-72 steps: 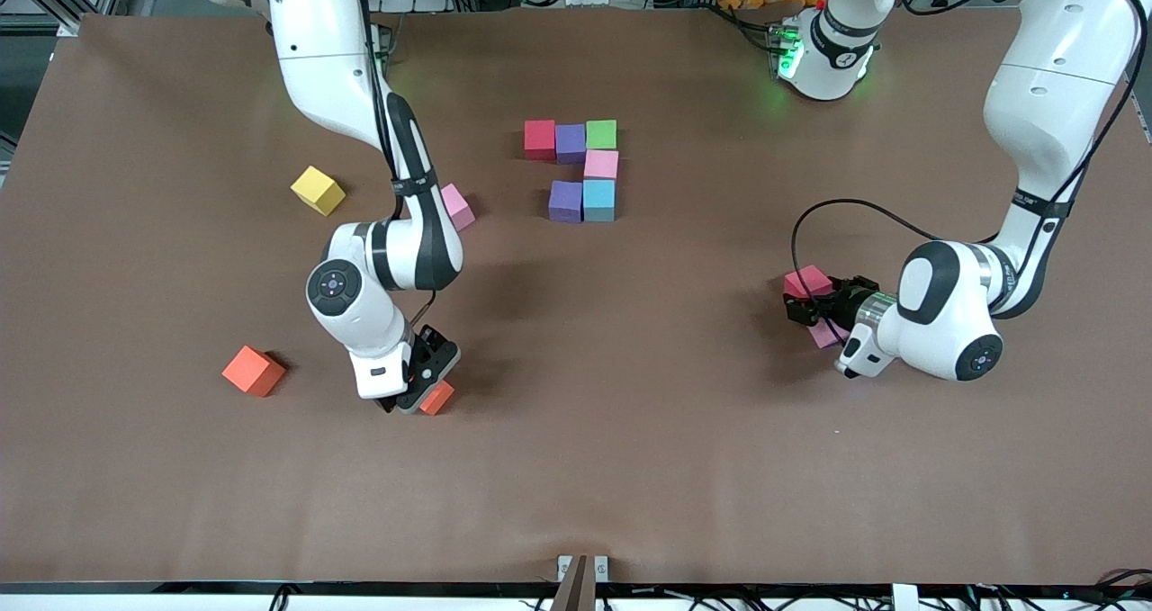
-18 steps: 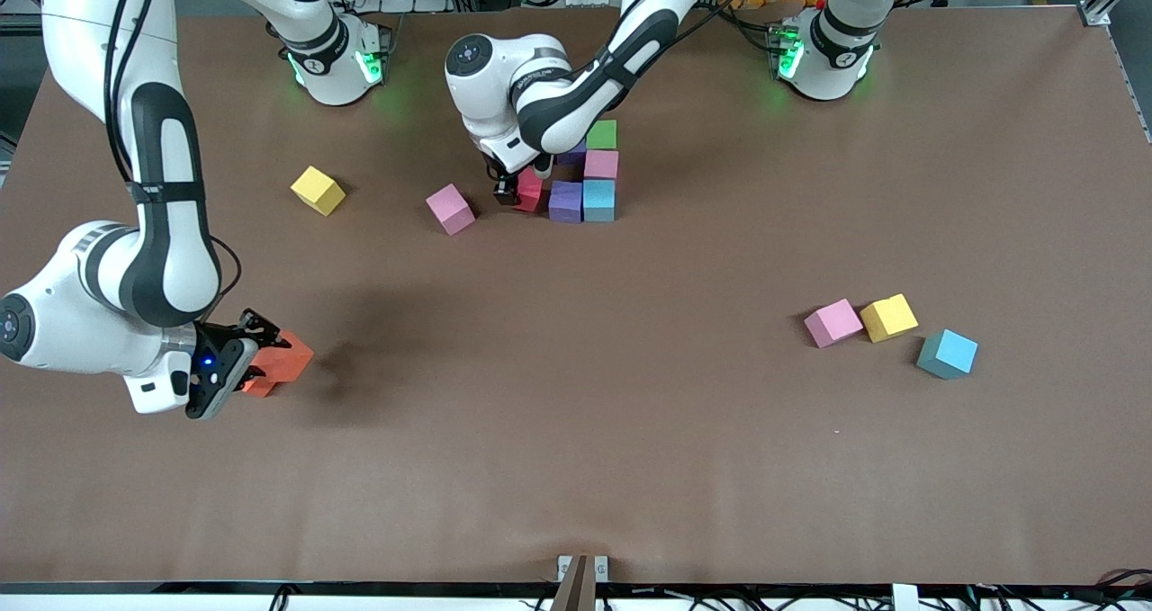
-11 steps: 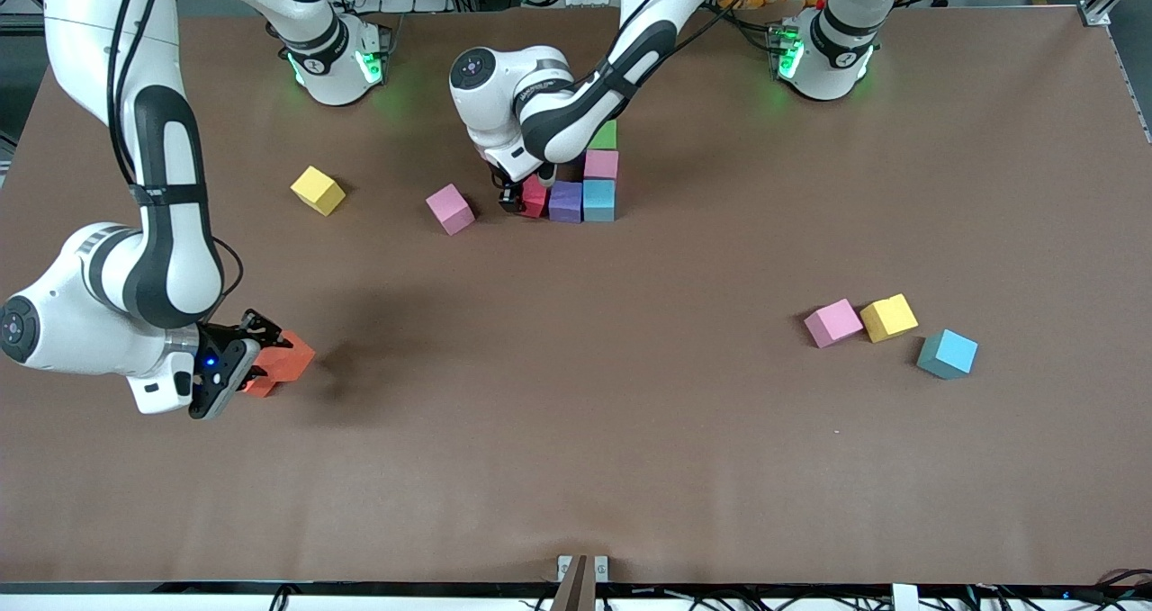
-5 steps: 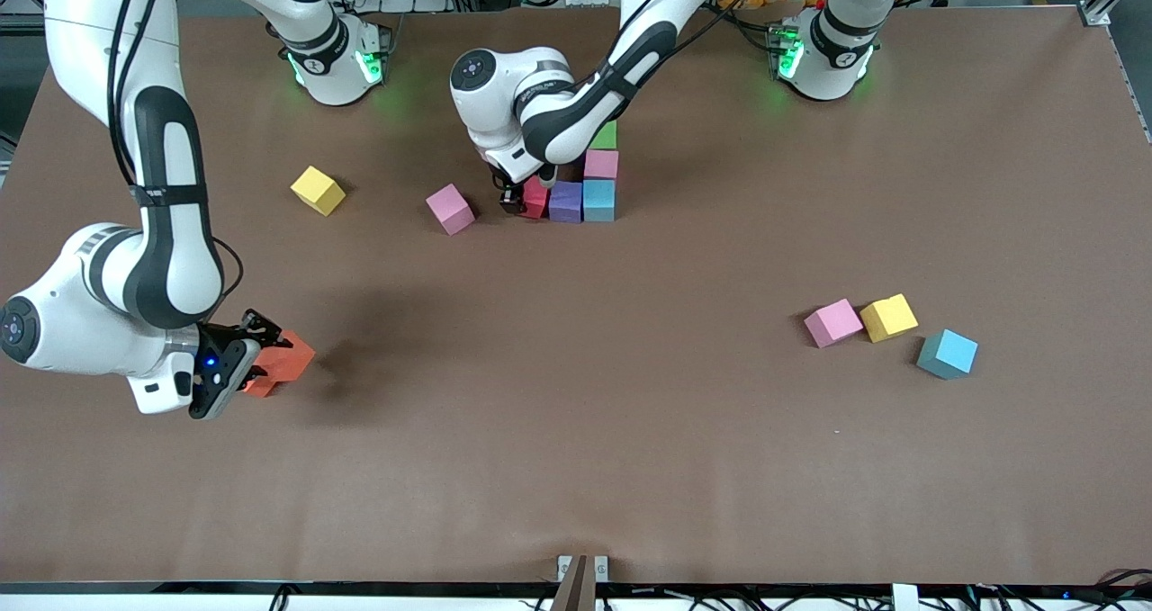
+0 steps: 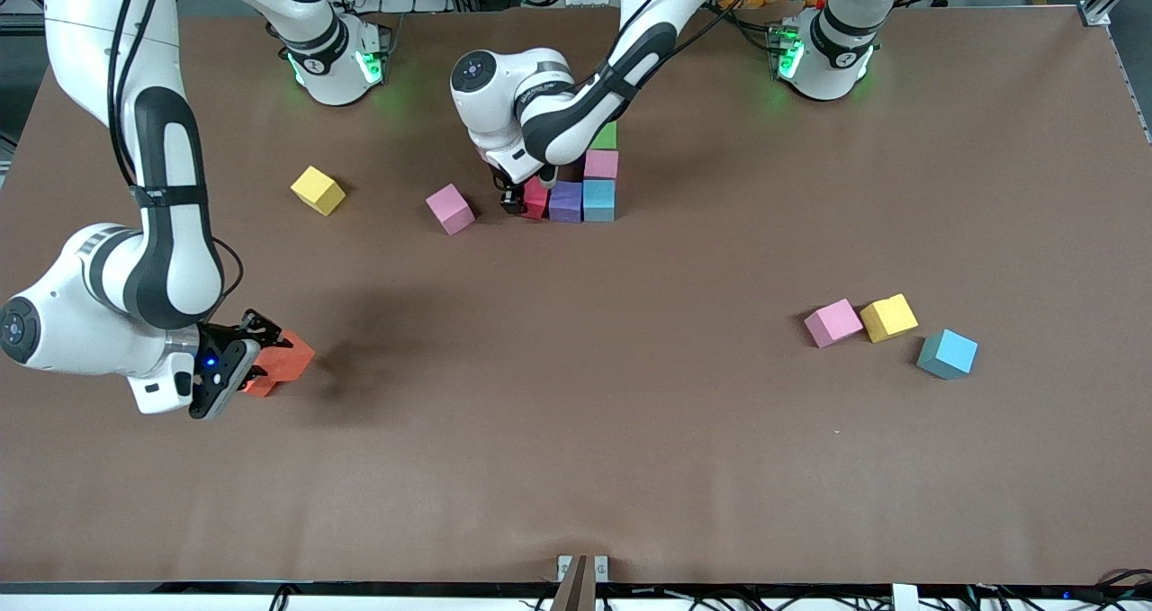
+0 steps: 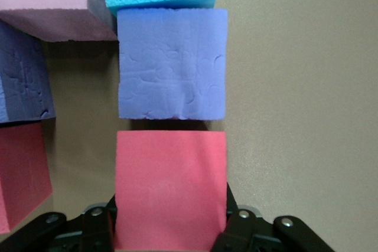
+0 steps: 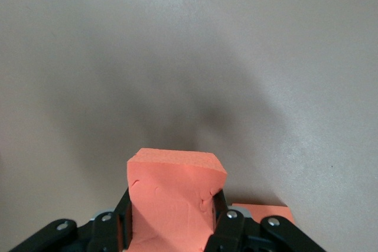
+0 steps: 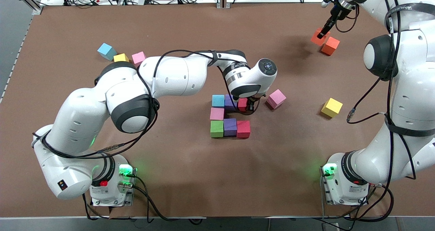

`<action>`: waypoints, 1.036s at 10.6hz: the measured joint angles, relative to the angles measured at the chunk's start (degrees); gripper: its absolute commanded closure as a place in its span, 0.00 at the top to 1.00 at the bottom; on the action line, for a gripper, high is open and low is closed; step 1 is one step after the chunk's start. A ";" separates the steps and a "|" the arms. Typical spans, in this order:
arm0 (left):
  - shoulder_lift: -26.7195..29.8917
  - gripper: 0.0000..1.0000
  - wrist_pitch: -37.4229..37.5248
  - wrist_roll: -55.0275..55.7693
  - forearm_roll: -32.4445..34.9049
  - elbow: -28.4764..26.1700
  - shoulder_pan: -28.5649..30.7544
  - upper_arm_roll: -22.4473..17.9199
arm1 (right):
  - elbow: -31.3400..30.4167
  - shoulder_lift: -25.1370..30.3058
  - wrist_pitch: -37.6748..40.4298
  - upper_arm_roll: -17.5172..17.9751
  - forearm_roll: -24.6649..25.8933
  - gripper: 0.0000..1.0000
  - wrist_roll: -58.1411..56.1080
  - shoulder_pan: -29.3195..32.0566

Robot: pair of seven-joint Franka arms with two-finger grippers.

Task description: Form number 2 with 11 blocks

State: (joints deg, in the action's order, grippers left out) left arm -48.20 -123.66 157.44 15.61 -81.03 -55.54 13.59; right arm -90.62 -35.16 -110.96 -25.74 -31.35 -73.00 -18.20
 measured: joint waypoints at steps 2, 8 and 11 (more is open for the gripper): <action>-0.06 0.27 0.14 0.00 -0.20 0.00 0.01 -0.02 | -0.02 -0.07 0.00 0.00 0.00 0.13 0.00 0.01; -0.06 0.27 2.77 0.00 -0.31 0.29 0.45 -0.32 | -0.02 -0.09 0.02 0.00 -0.03 0.14 -0.01 0.08; 0.00 0.50 3.52 0.00 -0.31 0.72 0.45 -0.32 | -0.02 -0.11 0.03 0.00 -0.06 0.14 -0.01 0.08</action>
State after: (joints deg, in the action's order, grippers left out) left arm -48.19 -120.14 157.44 15.29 -80.31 -55.09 13.26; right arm -90.64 -35.27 -110.92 -25.74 -31.41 -73.00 -18.12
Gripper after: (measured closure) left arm 0.392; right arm 0.471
